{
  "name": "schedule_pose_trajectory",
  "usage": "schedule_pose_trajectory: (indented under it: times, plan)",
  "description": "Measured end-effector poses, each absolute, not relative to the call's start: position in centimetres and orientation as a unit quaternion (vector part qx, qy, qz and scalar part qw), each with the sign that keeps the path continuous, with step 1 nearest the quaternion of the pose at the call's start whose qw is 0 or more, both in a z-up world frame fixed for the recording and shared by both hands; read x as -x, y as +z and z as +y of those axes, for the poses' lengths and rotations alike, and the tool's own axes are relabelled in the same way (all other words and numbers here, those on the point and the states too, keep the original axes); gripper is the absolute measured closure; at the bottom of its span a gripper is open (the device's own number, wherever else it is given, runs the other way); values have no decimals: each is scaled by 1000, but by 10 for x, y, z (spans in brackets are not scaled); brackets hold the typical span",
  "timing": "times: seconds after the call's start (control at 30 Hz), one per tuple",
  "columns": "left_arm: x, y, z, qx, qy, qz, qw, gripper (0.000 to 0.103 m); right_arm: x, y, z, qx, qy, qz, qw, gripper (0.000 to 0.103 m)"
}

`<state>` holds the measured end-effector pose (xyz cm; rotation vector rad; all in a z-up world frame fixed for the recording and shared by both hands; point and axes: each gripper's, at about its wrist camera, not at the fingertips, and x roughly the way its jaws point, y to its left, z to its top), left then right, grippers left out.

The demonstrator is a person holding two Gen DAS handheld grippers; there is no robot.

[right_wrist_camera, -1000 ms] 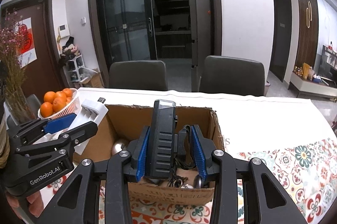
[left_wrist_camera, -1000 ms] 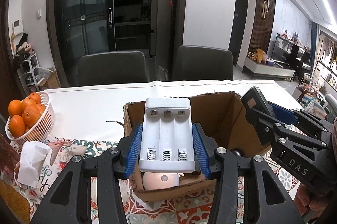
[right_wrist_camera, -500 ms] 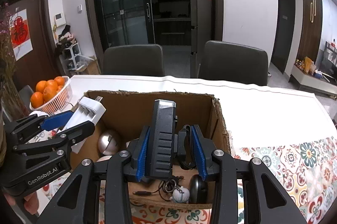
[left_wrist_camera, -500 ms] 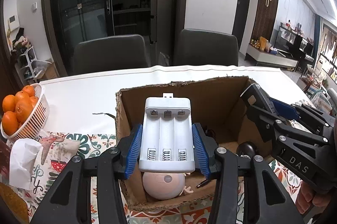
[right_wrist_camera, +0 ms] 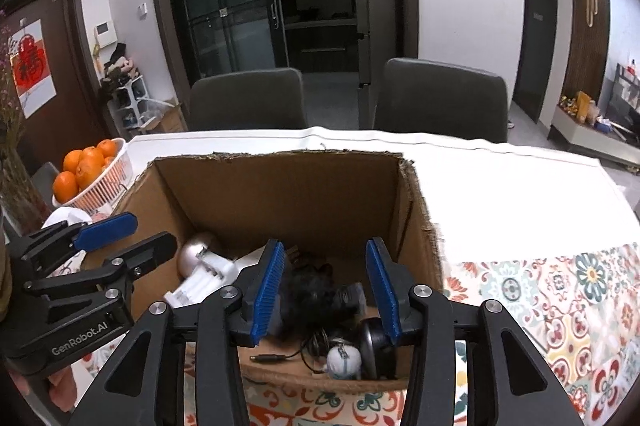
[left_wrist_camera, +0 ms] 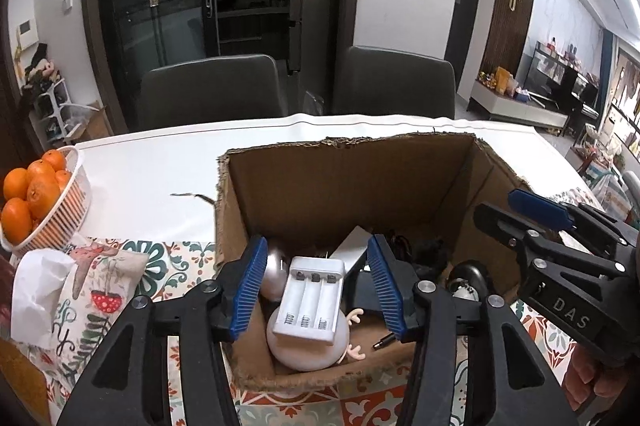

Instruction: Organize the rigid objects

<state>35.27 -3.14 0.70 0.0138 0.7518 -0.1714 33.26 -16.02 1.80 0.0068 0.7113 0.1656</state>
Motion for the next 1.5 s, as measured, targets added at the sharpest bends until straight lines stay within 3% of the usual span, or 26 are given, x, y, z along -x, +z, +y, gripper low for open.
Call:
schedule_pose_trajectory:
  times: [0.5,1.03,1.13,1.5]
  plan:
    - [-278,44,-23,-10,-71,323,944,50,-259,58,-156,-3,52,300,952,54]
    - [-181,60,-12,-15,-60,281,958,41,-168,78,-154,-2,34,265,964,54]
    - [-168,61,-11,-16,-63,276,959,34,-152,78,-154,-4,30,263,964,53]
    - [-130,60,-6,-28,-42,258,965,6,-117,76,-151,1,15,253,967,30]
